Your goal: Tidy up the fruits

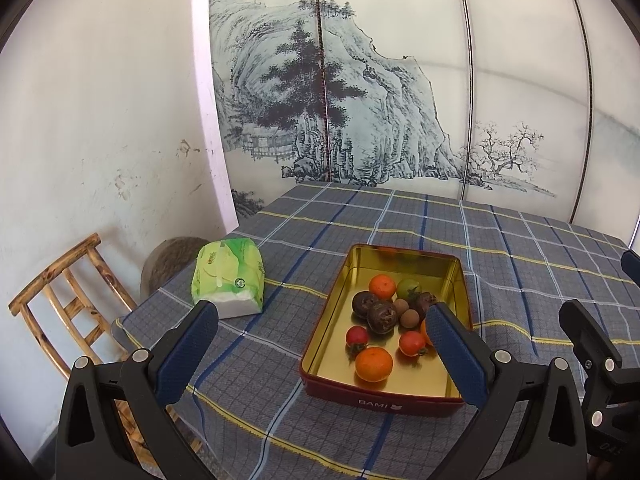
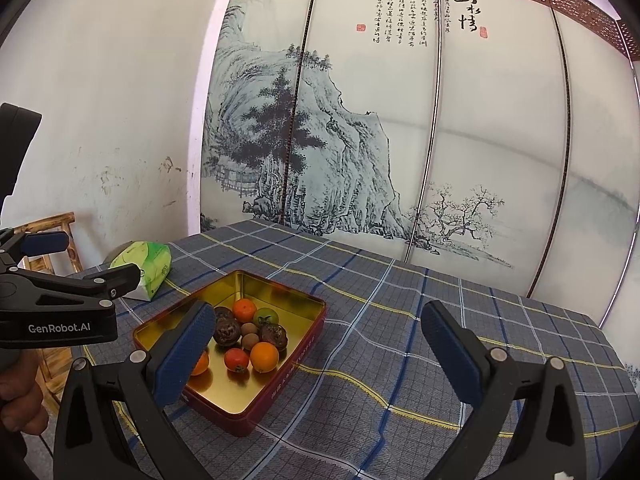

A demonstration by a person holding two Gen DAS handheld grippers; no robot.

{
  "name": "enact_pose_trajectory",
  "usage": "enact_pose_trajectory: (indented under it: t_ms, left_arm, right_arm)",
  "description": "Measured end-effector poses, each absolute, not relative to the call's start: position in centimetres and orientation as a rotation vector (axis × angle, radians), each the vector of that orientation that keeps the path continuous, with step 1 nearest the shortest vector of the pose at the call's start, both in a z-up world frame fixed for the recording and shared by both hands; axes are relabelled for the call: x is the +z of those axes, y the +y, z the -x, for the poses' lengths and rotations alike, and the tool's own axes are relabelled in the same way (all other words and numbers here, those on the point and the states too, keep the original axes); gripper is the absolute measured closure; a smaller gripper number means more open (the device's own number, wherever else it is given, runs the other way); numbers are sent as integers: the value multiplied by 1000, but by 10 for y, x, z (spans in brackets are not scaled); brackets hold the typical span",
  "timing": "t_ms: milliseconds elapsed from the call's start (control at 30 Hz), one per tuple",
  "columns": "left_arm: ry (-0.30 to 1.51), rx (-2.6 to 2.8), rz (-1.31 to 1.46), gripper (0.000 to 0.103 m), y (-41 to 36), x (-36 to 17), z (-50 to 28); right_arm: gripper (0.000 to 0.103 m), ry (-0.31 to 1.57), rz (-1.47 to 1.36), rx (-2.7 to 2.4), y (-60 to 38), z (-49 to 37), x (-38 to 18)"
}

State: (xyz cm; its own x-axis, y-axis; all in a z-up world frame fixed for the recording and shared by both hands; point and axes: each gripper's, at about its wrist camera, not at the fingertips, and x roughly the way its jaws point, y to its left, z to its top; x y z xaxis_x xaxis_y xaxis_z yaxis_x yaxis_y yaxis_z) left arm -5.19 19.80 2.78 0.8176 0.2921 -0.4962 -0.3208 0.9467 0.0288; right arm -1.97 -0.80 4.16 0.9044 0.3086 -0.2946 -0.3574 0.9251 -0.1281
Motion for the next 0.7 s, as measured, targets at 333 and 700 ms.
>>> enact_pose_trajectory:
  t_ms: [333,700]
  left_arm:
    - [521,327,54,0,198,27,51]
    - [524,329,47,0,197,27,48]
  right_arm:
    - [1,275,183,347,-8,19,42]
    - [1,280,181,348,-8,19,39]
